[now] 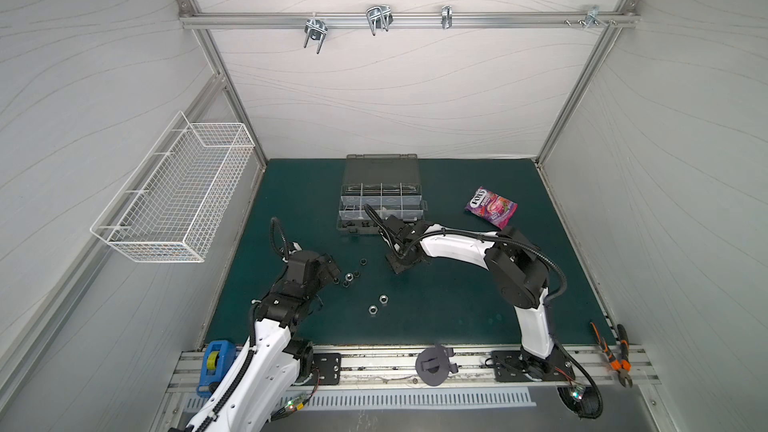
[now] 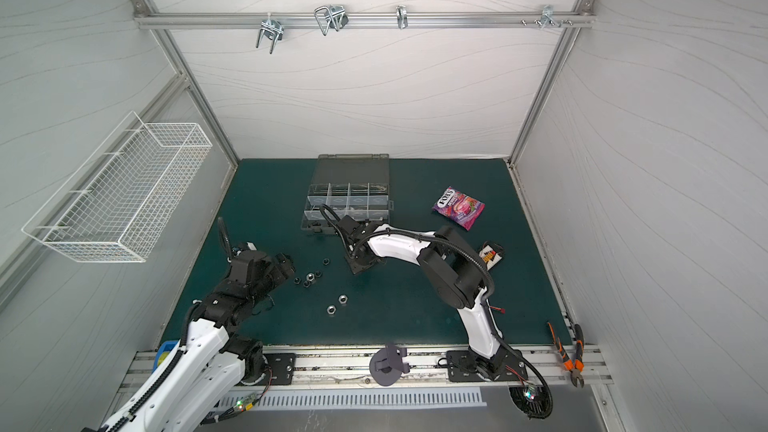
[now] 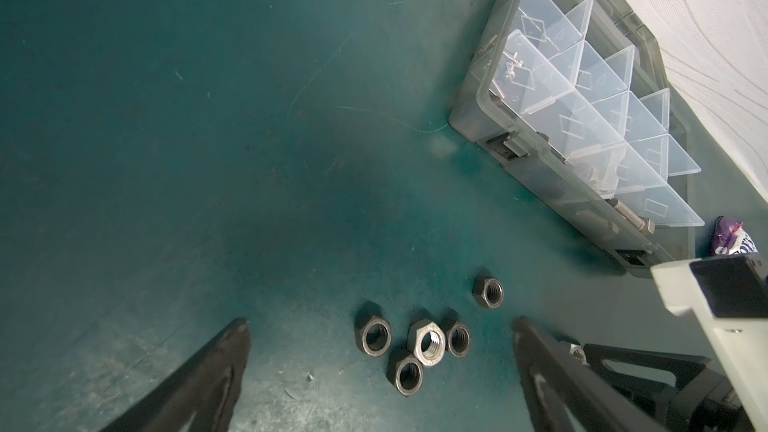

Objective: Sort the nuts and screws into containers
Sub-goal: 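Lower the right gripper onto a silver hex nut and close it, then carry the nut with the right gripper into an organizer compartment and release it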

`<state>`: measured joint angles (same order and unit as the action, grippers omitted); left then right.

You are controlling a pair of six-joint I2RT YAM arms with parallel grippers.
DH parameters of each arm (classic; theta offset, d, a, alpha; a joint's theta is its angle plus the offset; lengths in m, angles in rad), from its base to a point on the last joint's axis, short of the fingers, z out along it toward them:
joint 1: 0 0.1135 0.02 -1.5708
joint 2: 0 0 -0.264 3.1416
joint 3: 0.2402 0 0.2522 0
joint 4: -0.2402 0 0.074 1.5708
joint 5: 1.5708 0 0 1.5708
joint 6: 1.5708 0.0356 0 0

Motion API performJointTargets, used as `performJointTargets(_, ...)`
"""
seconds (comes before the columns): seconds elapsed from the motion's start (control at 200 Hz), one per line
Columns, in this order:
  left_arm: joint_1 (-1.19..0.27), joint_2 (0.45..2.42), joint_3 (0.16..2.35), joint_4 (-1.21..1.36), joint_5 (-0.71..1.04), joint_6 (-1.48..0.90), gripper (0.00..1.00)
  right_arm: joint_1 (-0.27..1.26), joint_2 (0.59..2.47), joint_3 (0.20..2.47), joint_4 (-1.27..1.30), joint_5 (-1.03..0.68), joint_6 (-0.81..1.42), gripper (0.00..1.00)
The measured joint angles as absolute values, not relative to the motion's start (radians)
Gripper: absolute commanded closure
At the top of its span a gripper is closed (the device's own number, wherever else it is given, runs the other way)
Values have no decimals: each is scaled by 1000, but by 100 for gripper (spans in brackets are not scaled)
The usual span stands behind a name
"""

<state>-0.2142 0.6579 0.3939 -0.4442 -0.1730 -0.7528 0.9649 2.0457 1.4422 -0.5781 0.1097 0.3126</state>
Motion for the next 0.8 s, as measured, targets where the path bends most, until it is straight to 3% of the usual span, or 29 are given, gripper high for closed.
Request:
performJointTargets(0.455,-214,692,394,-444,-173,-756,1,971,2067,1472,-588,116,290,87)
performJointTargets(0.8,-214,735,394,-435,-162,-756,1,957,2029,1514,-669,137,271,88)
